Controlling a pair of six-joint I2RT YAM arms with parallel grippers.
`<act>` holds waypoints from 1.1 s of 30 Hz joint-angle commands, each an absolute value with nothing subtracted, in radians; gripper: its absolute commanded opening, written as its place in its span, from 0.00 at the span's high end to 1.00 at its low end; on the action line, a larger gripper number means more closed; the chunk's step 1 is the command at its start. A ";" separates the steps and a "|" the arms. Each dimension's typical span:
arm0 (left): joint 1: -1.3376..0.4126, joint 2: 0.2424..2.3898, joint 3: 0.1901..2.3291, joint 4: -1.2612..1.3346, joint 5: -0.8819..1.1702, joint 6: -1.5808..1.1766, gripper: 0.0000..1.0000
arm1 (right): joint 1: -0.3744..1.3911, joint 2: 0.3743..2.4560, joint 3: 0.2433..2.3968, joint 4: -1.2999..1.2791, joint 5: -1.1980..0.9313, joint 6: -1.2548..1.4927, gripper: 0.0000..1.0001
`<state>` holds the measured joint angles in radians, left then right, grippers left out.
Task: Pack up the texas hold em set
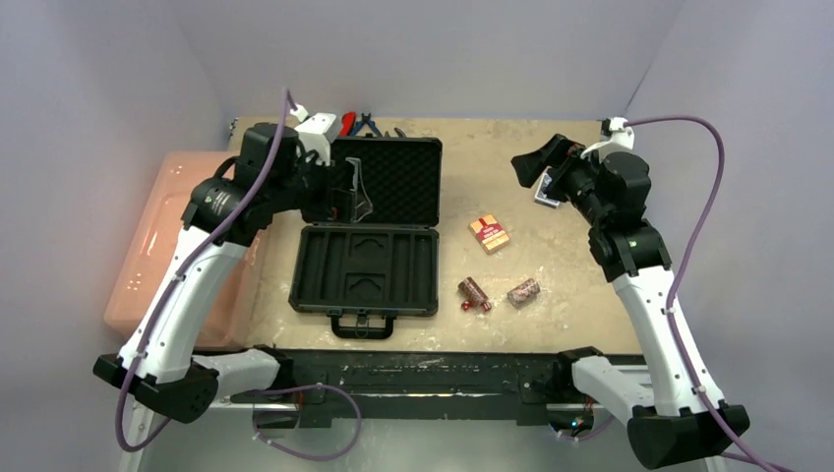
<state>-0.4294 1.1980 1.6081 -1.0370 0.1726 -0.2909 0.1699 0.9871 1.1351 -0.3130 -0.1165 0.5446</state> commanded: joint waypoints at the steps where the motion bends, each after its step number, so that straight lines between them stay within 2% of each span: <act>1: -0.480 1.248 1.664 -0.997 0.237 -0.263 0.02 | 0.171 0.963 1.151 -0.386 -0.052 0.464 0.01; 6: -0.517 1.308 1.689 -0.974 0.275 -0.262 0.02 | 0.171 0.957 1.170 -0.476 -0.019 0.398 0.01; 14: -0.524 1.356 1.760 -0.985 0.269 -0.272 0.02 | 0.172 0.894 1.117 -0.450 -0.076 0.309 0.01; 33: -0.523 1.334 1.779 -1.020 0.208 -0.247 0.03 | 0.172 1.074 1.150 -0.532 -0.250 0.237 0.01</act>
